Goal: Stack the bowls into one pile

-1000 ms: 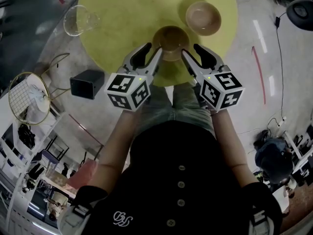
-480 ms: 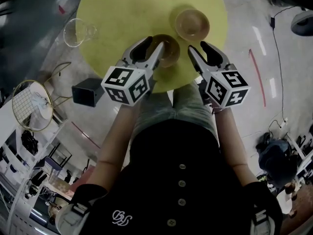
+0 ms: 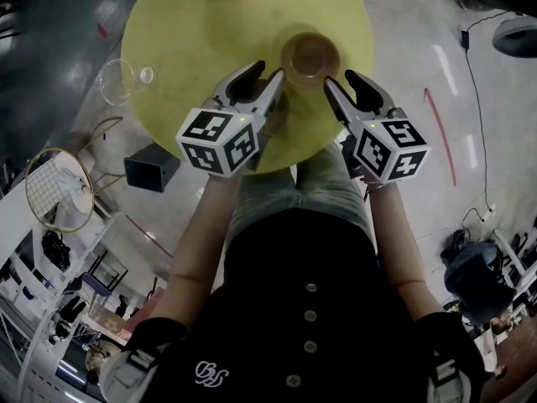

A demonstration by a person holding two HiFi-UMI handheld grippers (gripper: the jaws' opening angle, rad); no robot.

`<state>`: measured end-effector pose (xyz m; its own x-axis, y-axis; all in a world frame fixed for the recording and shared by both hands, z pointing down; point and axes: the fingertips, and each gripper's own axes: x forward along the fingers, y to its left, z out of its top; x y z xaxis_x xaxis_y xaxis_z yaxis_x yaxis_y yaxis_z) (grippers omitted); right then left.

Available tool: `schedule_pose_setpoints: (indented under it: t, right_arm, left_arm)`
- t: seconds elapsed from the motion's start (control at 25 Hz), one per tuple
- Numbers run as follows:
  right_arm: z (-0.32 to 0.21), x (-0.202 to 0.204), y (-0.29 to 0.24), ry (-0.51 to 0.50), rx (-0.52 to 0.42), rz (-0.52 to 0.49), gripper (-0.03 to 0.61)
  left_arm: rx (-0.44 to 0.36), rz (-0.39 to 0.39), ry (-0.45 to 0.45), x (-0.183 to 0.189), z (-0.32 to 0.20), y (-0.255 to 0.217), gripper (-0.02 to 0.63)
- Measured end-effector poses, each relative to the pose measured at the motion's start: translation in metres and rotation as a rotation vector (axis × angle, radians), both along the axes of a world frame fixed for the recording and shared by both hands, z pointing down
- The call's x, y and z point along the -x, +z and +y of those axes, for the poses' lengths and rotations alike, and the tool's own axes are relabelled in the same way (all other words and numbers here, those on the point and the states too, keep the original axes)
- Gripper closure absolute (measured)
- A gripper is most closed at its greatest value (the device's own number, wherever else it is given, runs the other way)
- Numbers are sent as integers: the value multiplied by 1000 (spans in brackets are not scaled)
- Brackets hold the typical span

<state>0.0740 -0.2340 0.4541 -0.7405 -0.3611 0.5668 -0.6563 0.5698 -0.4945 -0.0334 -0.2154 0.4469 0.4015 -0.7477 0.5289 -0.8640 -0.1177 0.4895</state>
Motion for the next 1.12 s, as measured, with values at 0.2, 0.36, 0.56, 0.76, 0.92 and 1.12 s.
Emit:
schedule_pose_setpoints:
  t: [0.2, 0.36, 0.56, 0.76, 0.92, 1.12]
  right_arm:
    - [-12, -7, 11, -4, 30, -3, 403]
    - [-19, -8, 19, -12, 49, -5, 403]
    - [-22, -4, 32, -33, 74, -9, 403]
    - [-19, 0, 37, -57, 96, -15, 403]
    - [-14, 4, 39, -75, 111, -20, 403]
    - [-12, 10, 41, -99, 129, -32, 403]
  left_arm:
    - [34, -18, 27, -10, -16, 12, 474]
    - [89, -56, 35, -10, -24, 24, 474]
    - [155, -111, 80, -10, -25, 37, 474]
    - [202, -168, 132, -14, -25, 44, 474]
    - [232, -168, 153, -16, -22, 48, 474]
    - [259, -175, 177, -17, -21, 54, 474]
